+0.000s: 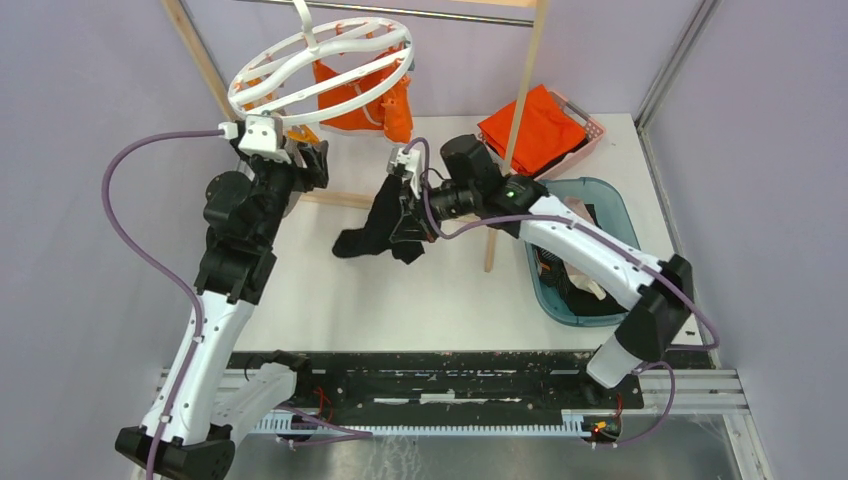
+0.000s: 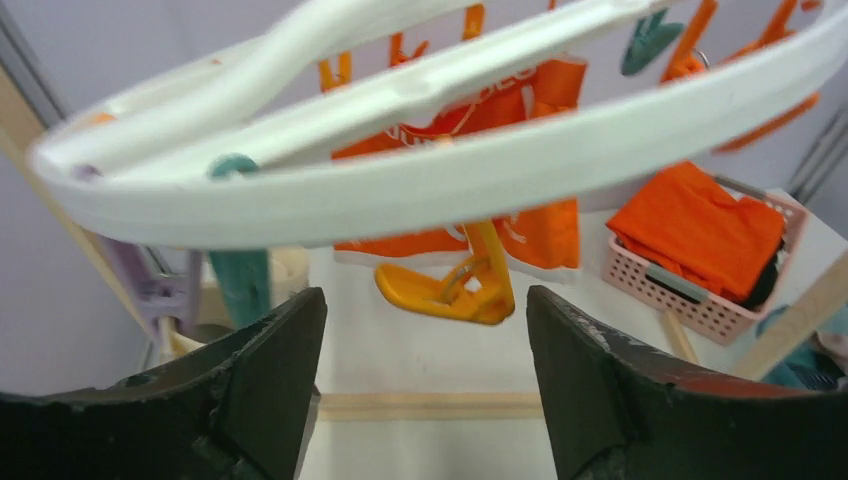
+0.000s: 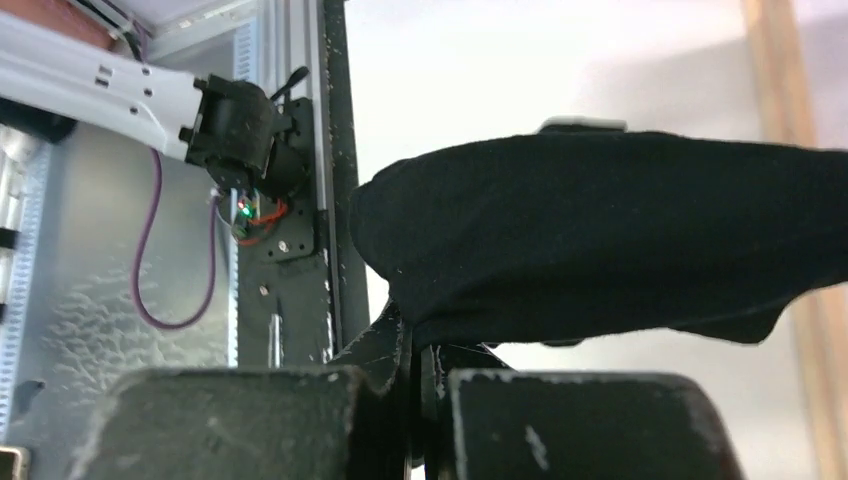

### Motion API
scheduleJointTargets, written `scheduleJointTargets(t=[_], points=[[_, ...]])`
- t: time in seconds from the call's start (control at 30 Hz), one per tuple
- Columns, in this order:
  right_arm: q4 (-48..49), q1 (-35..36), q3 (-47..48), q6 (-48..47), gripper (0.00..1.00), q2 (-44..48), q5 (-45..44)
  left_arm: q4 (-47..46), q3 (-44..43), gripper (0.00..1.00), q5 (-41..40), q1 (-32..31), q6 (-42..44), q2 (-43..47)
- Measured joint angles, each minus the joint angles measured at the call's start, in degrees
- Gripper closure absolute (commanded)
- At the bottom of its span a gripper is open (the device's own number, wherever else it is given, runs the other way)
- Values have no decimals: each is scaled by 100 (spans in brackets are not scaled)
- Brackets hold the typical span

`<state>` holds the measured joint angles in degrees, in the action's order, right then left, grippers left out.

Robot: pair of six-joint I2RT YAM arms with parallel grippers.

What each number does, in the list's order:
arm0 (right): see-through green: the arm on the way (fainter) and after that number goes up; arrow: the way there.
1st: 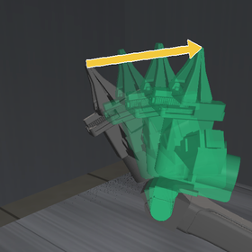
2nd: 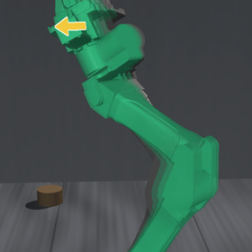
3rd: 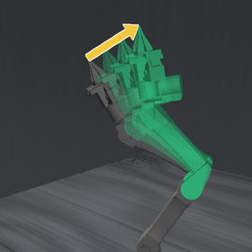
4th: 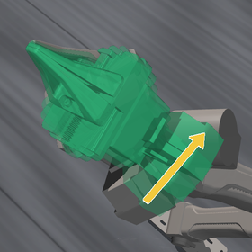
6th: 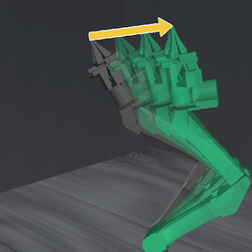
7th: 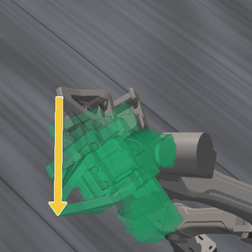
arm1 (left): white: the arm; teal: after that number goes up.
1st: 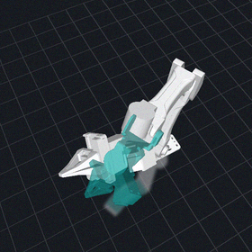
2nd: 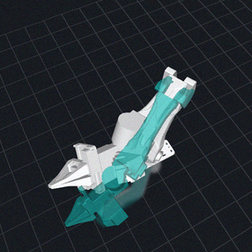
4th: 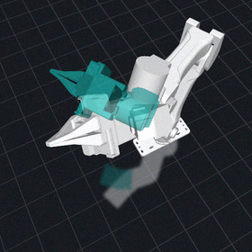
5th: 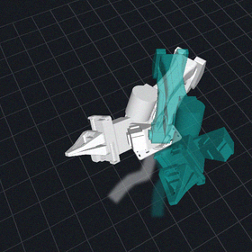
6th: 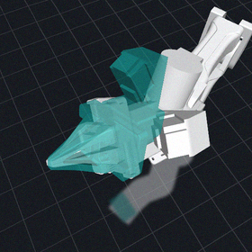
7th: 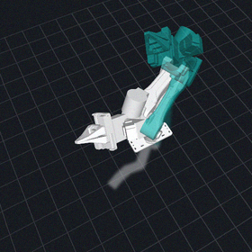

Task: Remove the underwear clipped to the hanger

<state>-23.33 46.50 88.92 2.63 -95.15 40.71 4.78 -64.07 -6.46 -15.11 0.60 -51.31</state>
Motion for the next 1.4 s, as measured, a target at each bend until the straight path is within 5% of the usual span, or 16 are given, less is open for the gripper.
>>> scheduleJointTargets(t=[0.13,0.33,0.57,0.97,1.2,1.4], points=[[-695,-59,0,-804,99,702,-442,345,146,2,433,0,238,155],[-2107,-535,321,-1685,99,1685,-1303,861,476,0,850,0,649,494],[-3521,-1941,597,-1853,100,2531,-3161,1405,732,0,1189,0,1062,619],[-4273,-3438,997,-2168,96,2450,-5051,1915,730,0,1862,0,1388,693],[-3932,-3838,238,-2310,64,1517,-5088,2138,730,0,2177,0,1572,894],[-3960,-3869,-282,-2332,1,984,-5003,2378,737,0,2201,0,1770,981]])
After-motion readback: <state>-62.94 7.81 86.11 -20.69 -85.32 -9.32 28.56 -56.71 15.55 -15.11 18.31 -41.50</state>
